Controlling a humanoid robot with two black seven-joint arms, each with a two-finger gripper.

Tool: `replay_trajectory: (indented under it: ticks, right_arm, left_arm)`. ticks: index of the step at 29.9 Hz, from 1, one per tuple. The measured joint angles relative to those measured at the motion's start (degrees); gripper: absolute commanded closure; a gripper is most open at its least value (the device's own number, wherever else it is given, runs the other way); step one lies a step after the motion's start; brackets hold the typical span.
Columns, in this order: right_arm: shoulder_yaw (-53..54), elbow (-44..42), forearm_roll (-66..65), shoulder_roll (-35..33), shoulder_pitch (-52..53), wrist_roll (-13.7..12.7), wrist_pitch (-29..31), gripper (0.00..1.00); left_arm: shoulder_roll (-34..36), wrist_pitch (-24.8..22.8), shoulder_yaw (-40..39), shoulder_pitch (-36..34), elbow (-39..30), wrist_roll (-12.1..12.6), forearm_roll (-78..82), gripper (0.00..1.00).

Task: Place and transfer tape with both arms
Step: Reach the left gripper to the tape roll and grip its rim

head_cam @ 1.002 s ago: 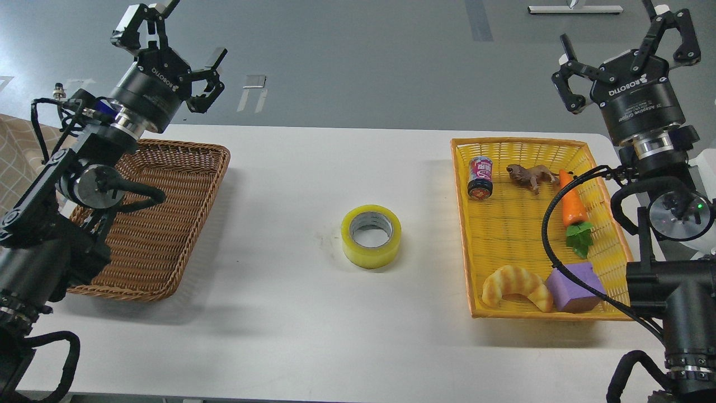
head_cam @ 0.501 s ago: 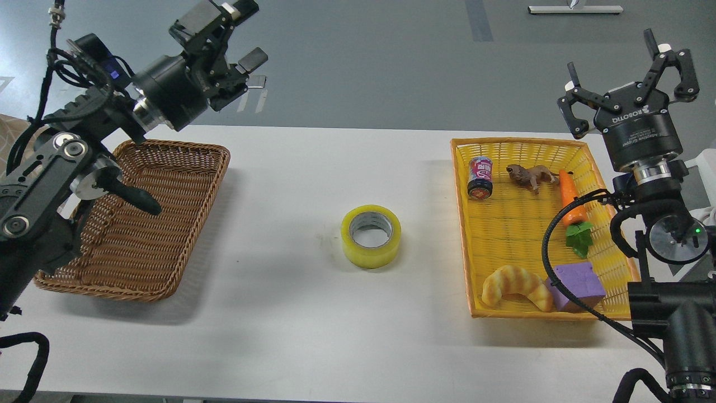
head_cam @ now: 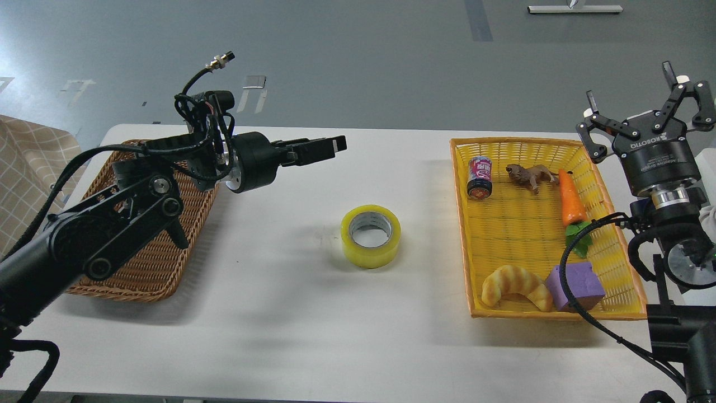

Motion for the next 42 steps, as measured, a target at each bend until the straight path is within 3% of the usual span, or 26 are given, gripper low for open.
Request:
replay_trajectory:
  ticks: [5,8,17,27,42]
  right_arm:
    - [0.0,-0.5,0.0,0.0,0.0,0.0,0.0,0.0]
    - [0.0,-0.5,0.0,0.0,0.0,0.1,0.0,0.0]
    - [0.0,-0.5,0.0,0.0,-0.4,0.1,0.0,0.0]
    - [-0.1,-1.4,0.0,0.1,-0.5,0.1,0.0,0.0]
    - [-0.1,-1.9,0.0,0.1,-0.8,0.0,0.0,0.0]
  left_arm:
    - [-1.9,-0.2,6.2,-3.6,-0.3,8.8,1.6,0.02]
    - [-3.4,-0.2,10.2,-5.3,-0.4,11.5,2.7,0.02]
    - [-5.3,-0.4,18.2,-7.3,0.4,12.8,12.9,0.02]
    - [-9.2,-1.3,18.8,-7.9,1.2,15.8,13.4,0.02]
    - [-13.4,-1.3,23.7,-7.4,8.4,15.8,13.4,0.11]
